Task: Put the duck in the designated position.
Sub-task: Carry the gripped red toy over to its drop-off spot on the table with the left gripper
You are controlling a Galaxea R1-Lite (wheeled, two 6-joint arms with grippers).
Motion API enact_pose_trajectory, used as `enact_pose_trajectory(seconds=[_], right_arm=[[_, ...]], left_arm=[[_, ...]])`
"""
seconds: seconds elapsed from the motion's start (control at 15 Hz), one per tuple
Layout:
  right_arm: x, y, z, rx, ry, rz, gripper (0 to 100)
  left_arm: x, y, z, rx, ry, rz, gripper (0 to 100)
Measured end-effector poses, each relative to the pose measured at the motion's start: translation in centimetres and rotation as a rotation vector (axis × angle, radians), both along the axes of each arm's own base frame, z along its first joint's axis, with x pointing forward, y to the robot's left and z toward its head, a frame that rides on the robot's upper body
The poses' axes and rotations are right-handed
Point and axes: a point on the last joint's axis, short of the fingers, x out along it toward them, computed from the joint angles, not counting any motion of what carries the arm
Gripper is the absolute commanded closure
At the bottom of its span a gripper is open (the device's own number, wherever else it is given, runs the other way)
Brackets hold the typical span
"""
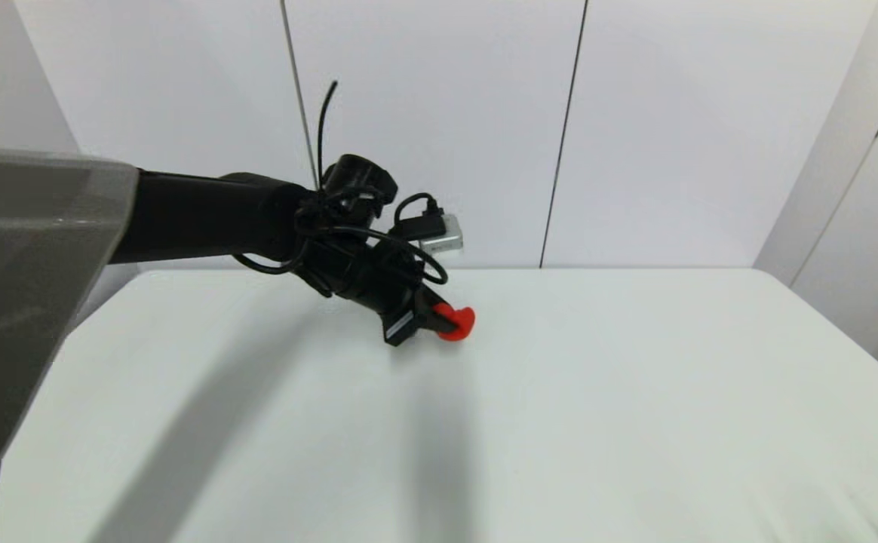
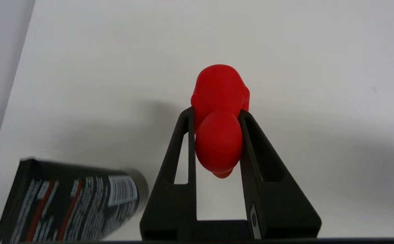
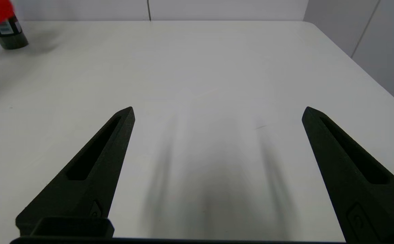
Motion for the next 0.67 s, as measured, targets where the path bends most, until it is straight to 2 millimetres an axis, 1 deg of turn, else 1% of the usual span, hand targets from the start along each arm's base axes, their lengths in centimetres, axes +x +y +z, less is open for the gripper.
enact_pose_trajectory(seconds=[0.13, 0.27, 0.47, 0.67], right_arm=[[0.0, 0.0, 0.0, 0.000, 0.000, 0.000, 0], [0.0, 0.0, 0.0, 0.000, 0.000, 0.000, 0], [0.0, 0.0, 0.0, -0.001, 0.000, 0.000, 0], [0.0, 0.0, 0.0, 0.000, 0.000, 0.000, 0]], left_arm=[[0.9, -1.6, -1.2, -0.010, 0.010, 0.076, 100], [1.7, -2.8, -2.0, -0.023, 0.014, 0.104, 100], [2.5, -3.6, -3.3, 0.020, -0.003, 0.155, 100], [2.8, -3.8, -4.4, 0.051, -0.002, 0.178, 100]])
